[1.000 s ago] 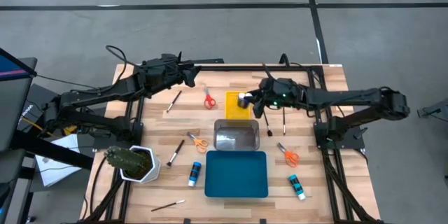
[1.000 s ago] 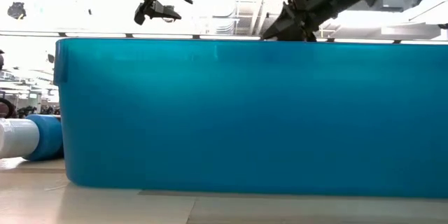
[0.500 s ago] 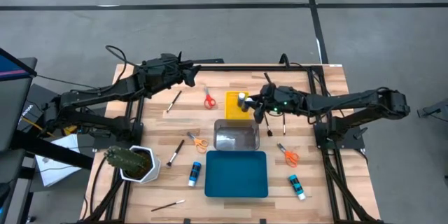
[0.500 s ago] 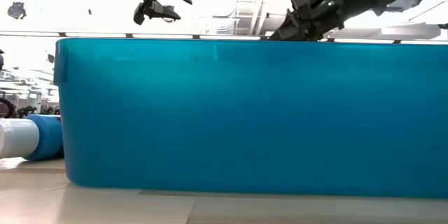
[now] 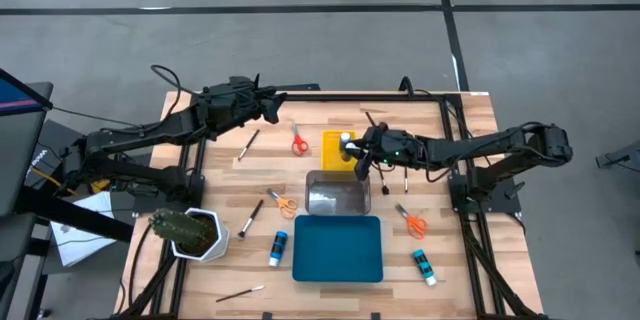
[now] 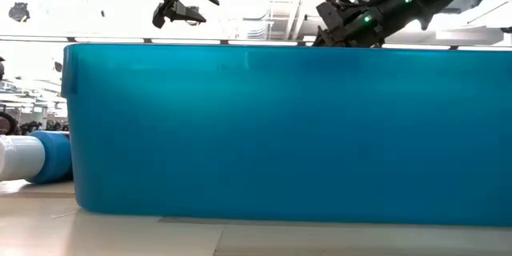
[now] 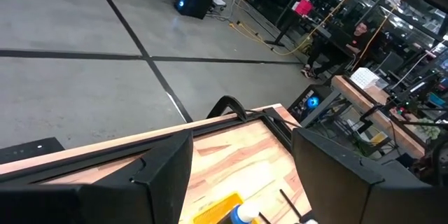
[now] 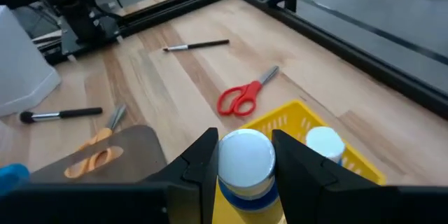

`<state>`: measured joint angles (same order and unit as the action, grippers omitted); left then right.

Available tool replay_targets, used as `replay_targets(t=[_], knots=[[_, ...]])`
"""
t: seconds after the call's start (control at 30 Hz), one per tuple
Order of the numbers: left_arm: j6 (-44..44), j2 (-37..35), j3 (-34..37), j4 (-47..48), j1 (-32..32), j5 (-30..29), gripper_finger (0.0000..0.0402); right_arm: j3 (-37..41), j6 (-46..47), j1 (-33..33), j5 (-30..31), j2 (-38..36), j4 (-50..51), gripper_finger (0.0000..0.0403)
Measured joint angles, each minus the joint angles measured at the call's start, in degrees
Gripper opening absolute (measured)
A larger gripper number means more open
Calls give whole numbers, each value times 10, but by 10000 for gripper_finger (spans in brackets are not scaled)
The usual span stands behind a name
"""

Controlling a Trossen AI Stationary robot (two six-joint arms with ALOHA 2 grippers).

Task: Pick & Place Paint Supplies
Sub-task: Put the blue paint bottle into the yellow bin

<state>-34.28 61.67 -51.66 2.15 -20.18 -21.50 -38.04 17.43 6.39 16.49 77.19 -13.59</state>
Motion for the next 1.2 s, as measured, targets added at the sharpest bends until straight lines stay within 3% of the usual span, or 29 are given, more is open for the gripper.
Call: replay_targets(t=[0.87, 1.2], knots=[[0, 0, 0, 0, 0, 1, 237, 1, 11, 7, -14, 84, -35, 105], [0, 0, 0, 0, 0, 1, 237, 61, 45, 21, -15, 80, -115, 105]])
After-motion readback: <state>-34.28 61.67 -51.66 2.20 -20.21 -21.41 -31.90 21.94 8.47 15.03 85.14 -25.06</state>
